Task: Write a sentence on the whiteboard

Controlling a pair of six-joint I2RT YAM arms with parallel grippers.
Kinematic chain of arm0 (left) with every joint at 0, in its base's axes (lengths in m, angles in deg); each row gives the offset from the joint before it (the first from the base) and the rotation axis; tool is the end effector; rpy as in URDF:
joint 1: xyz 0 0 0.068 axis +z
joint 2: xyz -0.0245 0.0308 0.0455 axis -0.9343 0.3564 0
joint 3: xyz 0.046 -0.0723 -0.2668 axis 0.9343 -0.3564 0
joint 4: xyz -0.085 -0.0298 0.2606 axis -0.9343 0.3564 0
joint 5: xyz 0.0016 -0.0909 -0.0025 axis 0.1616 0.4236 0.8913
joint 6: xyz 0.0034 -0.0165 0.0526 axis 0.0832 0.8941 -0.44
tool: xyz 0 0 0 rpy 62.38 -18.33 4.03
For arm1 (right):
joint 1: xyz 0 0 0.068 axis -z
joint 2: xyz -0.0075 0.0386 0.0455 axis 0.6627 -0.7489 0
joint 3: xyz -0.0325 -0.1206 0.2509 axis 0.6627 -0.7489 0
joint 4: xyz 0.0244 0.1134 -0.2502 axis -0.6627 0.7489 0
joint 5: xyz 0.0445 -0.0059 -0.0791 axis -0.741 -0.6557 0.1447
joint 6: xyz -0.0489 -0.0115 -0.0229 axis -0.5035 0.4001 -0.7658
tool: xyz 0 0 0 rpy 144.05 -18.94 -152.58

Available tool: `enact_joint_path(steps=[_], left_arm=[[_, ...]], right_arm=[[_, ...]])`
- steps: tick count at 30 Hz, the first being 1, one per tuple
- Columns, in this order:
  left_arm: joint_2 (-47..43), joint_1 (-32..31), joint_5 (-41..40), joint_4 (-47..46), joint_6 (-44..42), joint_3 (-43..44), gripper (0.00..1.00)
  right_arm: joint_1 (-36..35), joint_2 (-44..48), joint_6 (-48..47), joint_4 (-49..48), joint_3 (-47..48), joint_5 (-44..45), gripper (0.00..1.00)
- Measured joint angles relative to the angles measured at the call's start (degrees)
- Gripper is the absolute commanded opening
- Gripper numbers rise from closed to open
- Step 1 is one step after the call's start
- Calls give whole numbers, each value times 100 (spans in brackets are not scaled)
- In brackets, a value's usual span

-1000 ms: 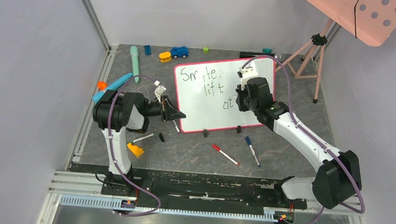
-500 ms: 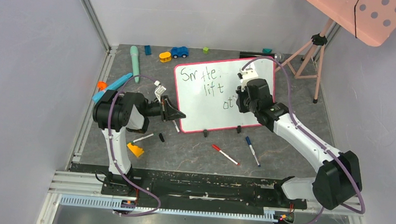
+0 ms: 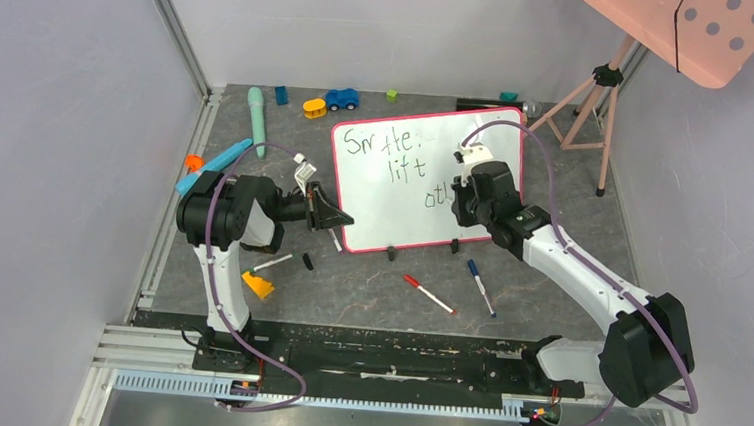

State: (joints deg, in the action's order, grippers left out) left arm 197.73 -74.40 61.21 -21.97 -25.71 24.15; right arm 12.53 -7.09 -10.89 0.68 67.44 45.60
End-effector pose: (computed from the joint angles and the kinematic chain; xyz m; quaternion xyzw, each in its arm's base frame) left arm 0.3159 -0.0657 0.1017 0.2698 0.6512 -0.6011 0.3767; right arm 0.2628 0.1408 0.2633 -0.1527 0.8872 0.0843 0.4272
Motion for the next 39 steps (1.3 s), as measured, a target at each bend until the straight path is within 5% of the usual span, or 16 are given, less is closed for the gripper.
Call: enact_joint_path(steps=[39], left_arm=[[-2, 0, 2, 0, 0, 0, 14]], right_arm=[[114, -11, -7, 76, 42, -70, 0]])
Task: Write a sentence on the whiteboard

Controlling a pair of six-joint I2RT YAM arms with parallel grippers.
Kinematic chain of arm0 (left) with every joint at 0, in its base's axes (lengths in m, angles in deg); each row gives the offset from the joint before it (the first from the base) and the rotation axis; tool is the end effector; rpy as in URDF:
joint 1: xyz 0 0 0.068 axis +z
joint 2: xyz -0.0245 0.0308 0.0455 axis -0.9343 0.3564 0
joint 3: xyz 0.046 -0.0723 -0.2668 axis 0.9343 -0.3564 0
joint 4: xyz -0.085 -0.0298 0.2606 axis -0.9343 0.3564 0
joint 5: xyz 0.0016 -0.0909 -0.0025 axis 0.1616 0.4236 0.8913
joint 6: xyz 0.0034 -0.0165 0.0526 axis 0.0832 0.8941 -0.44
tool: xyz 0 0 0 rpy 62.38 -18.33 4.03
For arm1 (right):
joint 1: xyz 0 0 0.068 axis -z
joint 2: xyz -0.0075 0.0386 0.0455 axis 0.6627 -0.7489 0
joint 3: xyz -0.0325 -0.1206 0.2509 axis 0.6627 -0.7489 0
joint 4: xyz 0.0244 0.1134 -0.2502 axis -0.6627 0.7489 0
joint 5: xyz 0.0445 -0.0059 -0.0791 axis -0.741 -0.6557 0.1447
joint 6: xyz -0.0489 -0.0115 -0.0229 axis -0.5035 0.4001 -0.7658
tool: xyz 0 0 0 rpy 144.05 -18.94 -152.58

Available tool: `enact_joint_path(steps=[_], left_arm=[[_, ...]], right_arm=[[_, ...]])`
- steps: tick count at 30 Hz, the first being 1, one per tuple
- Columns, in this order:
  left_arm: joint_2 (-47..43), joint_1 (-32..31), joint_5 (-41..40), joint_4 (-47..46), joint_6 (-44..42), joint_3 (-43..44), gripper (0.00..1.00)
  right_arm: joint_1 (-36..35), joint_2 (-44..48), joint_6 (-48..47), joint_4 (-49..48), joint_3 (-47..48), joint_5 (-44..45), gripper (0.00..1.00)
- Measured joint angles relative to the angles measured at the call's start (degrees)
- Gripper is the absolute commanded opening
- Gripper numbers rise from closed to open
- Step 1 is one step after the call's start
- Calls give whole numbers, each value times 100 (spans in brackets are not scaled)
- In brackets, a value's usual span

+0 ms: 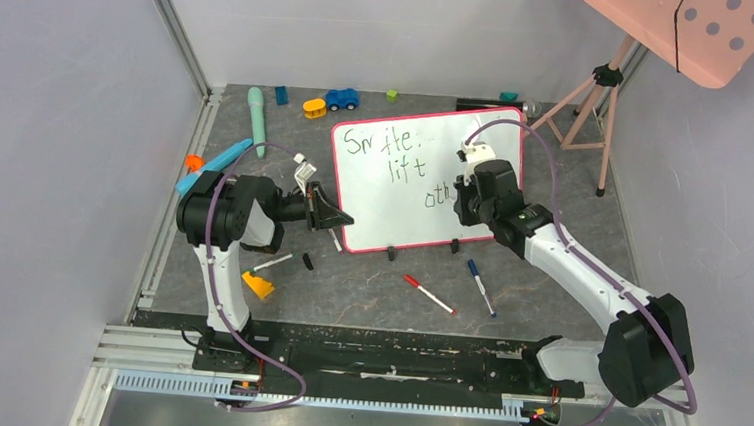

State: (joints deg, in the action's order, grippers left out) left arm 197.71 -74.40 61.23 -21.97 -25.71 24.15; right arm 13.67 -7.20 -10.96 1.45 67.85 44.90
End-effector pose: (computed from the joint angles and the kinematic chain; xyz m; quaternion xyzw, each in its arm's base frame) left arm 0.3159 -0.0657 0.1018 0.2700 0.6511 -0.6011 0.3767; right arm 0.2655 0.1360 0.2641 -0.1475 0.8901 0.0839 0.4231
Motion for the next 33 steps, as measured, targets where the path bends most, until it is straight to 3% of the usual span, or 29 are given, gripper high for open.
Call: enact_joint_path(steps=[33], left_arm=[[0, 0, -2, 0, 0, 0, 14]], right_arm=[[251, 376, -151, 278, 282, -72, 0]])
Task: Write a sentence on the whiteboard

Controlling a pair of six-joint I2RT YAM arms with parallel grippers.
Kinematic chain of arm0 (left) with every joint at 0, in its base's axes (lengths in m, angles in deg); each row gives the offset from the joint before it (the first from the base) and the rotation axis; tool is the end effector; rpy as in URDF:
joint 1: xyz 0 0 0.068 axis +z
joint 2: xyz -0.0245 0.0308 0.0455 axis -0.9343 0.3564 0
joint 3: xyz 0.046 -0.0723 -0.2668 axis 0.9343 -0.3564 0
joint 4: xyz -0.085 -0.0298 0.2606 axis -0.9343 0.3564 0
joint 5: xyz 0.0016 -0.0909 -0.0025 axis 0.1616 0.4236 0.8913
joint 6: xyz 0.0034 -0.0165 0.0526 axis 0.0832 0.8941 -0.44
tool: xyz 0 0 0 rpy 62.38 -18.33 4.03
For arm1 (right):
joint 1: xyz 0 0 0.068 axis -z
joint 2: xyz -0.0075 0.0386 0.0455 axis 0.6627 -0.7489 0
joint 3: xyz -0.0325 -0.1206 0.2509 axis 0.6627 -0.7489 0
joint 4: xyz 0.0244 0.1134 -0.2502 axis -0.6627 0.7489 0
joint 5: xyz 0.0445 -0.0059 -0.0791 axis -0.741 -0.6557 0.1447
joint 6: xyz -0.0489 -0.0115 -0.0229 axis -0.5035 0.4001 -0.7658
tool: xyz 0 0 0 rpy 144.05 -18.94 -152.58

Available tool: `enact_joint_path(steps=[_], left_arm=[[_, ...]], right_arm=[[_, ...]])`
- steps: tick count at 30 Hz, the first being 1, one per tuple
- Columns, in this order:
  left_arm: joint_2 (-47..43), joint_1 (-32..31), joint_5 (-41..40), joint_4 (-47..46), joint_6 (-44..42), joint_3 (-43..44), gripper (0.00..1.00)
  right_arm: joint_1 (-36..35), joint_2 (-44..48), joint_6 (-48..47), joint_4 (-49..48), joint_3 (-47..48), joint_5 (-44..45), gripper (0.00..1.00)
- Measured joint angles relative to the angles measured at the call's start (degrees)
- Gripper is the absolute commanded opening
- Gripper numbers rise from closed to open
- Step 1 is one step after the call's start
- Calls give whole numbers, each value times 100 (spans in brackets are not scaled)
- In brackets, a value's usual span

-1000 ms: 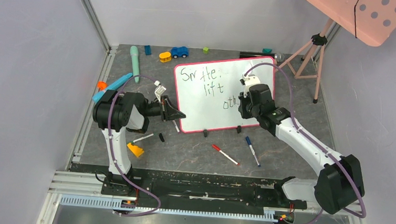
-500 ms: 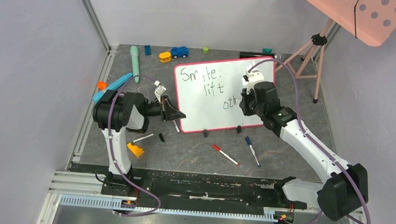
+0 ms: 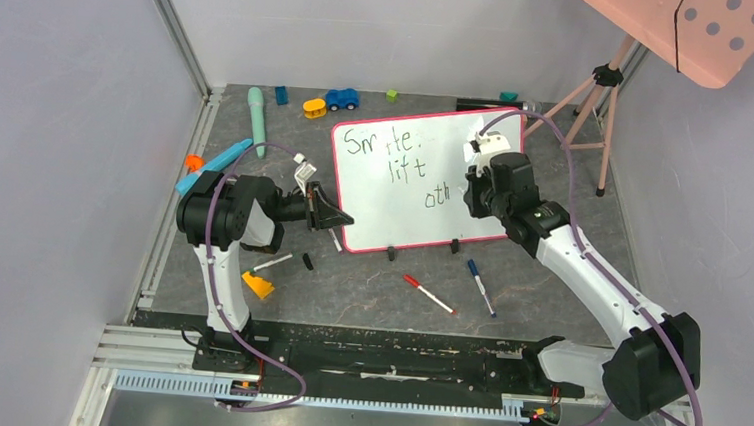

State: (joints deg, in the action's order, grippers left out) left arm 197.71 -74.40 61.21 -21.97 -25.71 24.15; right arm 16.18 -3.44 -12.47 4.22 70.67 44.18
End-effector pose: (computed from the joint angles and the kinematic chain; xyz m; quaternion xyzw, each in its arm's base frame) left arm 0.3159 -0.0657 0.1018 0.2699 0.6511 -0.6010 0.3768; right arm 0.2624 0.1206 0.2952 -0.1386 0.8768 0.0829 0.4530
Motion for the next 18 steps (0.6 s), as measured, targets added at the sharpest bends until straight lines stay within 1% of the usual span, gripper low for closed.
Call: enact_joint_path(steps=[8, 18], left_arm=[[2, 0, 0, 0, -2, 0, 14], [0, 0, 0, 0, -2, 0, 14]], right_arm=[[72, 0, 0, 22, 0, -20, 0], [74, -13, 4, -37, 0, -258, 0]])
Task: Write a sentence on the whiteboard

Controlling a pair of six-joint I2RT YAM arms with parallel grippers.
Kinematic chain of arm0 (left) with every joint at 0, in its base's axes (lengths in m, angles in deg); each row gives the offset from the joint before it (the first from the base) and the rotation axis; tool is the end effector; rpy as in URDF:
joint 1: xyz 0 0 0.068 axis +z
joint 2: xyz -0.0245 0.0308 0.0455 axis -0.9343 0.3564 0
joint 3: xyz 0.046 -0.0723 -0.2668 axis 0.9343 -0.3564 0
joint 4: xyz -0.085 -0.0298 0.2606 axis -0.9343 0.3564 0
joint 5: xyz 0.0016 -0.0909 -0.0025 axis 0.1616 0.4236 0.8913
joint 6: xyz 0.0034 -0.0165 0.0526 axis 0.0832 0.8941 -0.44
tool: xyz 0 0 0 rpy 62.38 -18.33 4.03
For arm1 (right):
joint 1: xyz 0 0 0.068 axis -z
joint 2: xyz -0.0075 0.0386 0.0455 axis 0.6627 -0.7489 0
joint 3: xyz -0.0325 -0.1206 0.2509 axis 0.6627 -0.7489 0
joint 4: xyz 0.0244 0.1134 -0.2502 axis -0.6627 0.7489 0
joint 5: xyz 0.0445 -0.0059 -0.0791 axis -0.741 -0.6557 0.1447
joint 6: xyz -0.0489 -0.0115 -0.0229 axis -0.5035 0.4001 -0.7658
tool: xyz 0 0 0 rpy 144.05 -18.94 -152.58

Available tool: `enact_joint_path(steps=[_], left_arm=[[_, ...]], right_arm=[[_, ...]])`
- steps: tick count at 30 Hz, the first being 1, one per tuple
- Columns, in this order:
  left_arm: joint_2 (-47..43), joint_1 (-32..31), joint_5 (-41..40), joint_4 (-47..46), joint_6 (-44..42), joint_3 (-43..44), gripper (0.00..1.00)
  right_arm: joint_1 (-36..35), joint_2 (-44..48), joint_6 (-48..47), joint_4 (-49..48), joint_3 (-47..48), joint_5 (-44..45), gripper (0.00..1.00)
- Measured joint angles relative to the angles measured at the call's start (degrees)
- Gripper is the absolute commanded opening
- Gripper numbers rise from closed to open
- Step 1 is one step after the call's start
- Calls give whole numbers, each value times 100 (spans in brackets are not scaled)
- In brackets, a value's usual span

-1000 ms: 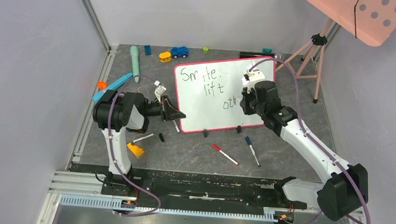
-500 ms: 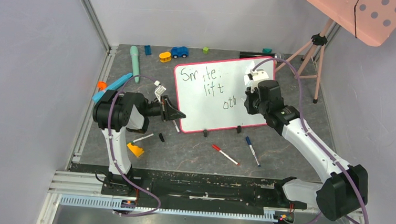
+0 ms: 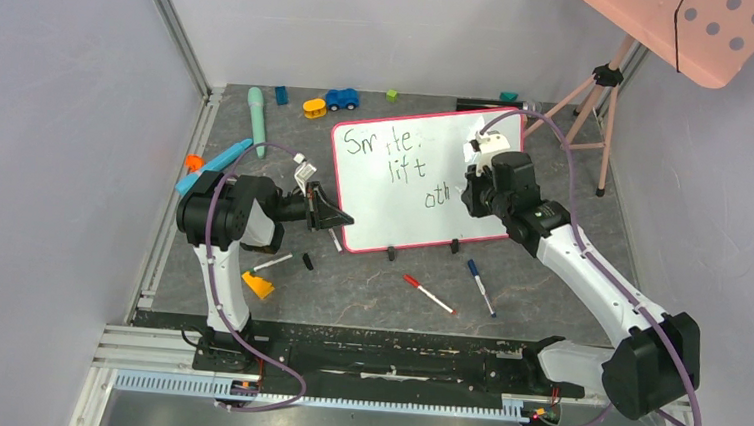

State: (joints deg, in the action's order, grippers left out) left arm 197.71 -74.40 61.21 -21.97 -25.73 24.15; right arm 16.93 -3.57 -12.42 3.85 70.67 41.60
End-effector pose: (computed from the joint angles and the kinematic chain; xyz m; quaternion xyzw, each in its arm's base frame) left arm 0.3159 -0.0657 0.1018 0.2700 0.6510 -0.6010 0.3769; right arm 0.2641 0.1191 0.2951 -0.1426 0.8756 0.1000 0.4505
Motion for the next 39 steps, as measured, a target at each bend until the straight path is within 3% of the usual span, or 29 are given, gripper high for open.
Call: enact_joint_path(steps=[39], left_arm=[[0, 0, 2, 0, 2, 0, 14]], right_arm=[[-7, -299, 22, -282, -256, 136, 0]])
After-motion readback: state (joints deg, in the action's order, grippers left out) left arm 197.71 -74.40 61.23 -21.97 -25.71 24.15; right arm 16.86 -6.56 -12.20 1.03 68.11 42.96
